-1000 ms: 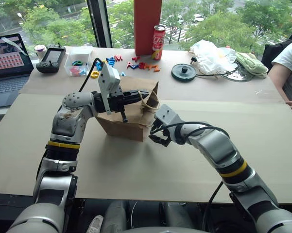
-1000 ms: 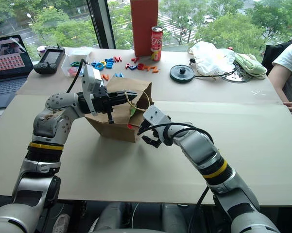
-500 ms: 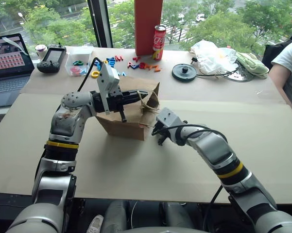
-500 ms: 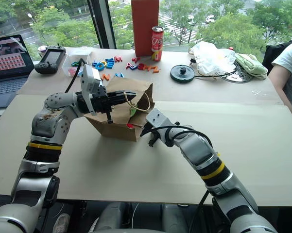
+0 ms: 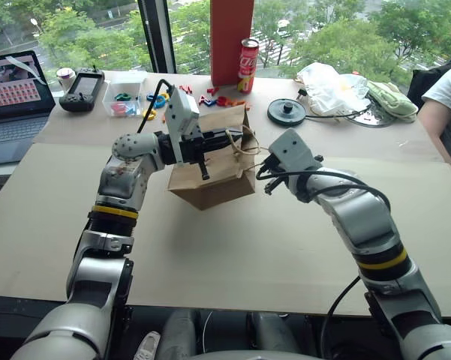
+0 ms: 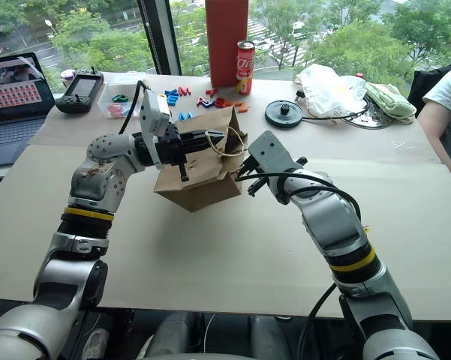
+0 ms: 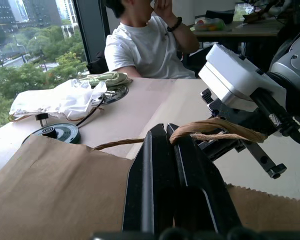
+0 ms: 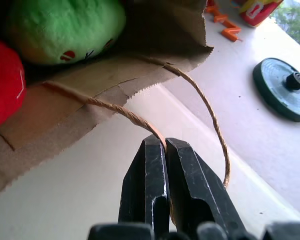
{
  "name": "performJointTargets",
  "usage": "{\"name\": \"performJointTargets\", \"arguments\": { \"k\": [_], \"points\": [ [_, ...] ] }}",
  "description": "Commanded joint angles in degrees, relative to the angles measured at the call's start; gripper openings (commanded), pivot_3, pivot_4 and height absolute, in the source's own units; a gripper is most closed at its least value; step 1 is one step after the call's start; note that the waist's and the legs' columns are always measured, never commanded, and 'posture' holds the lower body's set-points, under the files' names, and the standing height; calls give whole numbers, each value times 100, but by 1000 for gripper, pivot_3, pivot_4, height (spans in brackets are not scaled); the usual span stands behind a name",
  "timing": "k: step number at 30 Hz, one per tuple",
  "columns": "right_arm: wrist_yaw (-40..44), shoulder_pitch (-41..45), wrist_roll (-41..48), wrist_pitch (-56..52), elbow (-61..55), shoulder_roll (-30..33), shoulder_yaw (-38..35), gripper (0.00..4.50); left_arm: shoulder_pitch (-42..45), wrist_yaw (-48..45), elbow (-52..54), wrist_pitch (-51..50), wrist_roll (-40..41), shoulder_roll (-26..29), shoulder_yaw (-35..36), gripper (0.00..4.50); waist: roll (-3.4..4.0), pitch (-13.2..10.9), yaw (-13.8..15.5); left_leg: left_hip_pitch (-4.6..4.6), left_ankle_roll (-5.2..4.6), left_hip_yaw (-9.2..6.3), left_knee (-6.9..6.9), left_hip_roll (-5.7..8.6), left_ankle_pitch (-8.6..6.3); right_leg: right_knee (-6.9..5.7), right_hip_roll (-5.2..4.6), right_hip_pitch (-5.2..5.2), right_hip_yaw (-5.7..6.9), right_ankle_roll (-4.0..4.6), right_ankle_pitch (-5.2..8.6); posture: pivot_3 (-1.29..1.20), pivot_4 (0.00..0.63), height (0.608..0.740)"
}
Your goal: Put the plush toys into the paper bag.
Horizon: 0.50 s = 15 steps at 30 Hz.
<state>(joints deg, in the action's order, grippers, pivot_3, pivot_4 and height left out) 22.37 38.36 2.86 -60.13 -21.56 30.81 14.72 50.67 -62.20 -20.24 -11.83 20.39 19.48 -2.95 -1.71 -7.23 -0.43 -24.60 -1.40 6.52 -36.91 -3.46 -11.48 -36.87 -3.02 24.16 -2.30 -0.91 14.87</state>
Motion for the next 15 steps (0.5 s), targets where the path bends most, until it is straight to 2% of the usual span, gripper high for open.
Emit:
{"name": "performJointTargets", "arguments": {
  "k": [1,10,15],
  "points": [
    [-14,620,-226,-71,-682,378,-358,308,241,443,-332,333,40,-247,314,69,8,-5,-20,-1,0,0,1,0,0,-1,0,4,-2,0,0,0,150,740],
    [104,863,-193,-526,-1215,571,-127,308,-12,1200,-408,500,91,-535,735,69,8,-5,-30,-1,0,-7,1,-3,0,-3,1,6,-7,0,0,0,150,740],
    [86,868,-146,-679,-1205,353,-52,308,-256,1345,-164,264,163,-456,843,69,8,-5,-31,-1,0,-7,1,-1,0,-3,-2,5,-5,0,0,0,150,740]
  ]
}}
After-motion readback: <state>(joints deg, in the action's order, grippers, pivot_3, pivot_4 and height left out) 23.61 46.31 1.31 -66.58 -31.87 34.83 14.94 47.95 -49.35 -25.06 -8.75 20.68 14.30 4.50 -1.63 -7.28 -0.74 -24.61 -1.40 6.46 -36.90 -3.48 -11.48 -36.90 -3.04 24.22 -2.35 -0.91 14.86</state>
